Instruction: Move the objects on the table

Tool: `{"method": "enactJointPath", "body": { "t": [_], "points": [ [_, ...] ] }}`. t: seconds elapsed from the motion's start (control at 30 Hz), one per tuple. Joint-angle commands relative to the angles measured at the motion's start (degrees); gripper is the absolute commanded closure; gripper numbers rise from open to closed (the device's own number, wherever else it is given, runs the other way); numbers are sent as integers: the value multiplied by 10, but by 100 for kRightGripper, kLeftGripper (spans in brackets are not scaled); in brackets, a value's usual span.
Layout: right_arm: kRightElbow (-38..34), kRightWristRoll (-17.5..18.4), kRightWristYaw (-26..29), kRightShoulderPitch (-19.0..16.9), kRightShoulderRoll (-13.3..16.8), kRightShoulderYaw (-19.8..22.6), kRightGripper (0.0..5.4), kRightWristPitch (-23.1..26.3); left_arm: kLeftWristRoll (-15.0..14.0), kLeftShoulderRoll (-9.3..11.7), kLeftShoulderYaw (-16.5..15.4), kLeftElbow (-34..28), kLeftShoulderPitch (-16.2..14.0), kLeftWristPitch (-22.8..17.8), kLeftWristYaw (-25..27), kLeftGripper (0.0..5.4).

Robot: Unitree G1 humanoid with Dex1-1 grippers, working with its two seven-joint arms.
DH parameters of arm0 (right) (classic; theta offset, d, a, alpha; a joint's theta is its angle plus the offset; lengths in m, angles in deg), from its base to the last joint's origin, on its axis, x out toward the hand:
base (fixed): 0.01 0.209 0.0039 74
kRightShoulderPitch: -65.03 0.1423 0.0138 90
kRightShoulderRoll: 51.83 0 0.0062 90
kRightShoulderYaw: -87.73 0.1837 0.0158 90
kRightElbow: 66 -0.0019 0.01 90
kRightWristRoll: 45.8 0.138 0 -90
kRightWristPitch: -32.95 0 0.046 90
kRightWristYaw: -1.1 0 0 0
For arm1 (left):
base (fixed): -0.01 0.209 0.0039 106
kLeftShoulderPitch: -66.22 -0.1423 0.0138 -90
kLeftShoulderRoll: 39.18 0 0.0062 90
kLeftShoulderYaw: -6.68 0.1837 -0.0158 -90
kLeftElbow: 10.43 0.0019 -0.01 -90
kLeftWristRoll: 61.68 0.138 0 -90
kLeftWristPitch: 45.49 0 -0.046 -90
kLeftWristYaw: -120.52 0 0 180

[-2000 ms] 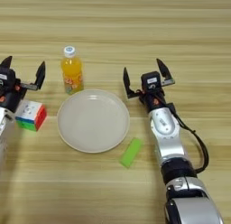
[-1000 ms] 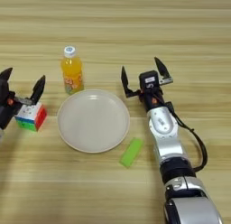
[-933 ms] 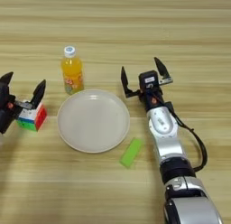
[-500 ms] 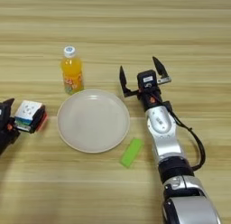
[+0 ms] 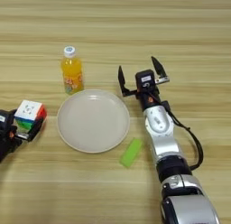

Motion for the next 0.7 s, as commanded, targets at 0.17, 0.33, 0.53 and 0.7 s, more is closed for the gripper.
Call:
{"method": "enactJointPath", "body": {
  "t": [0.17,0.33,0.53,0.7],
  "points": [
    [3,-2,-4,13,-5,-4,0,4,8,13,1,14,10,-6,6,166],
    [3,-2,-5,13,-5,-4,0,4,7,12,3,14,15,-3,9,212],
    [2,-1,-5,12,-5,-4,0,4,6,18,1,3,31,3,18,213],
    [-5,3,-1,9,-5,-3,0,4,-9,31,-7,-12,55,4,42,213]
  ]
}}
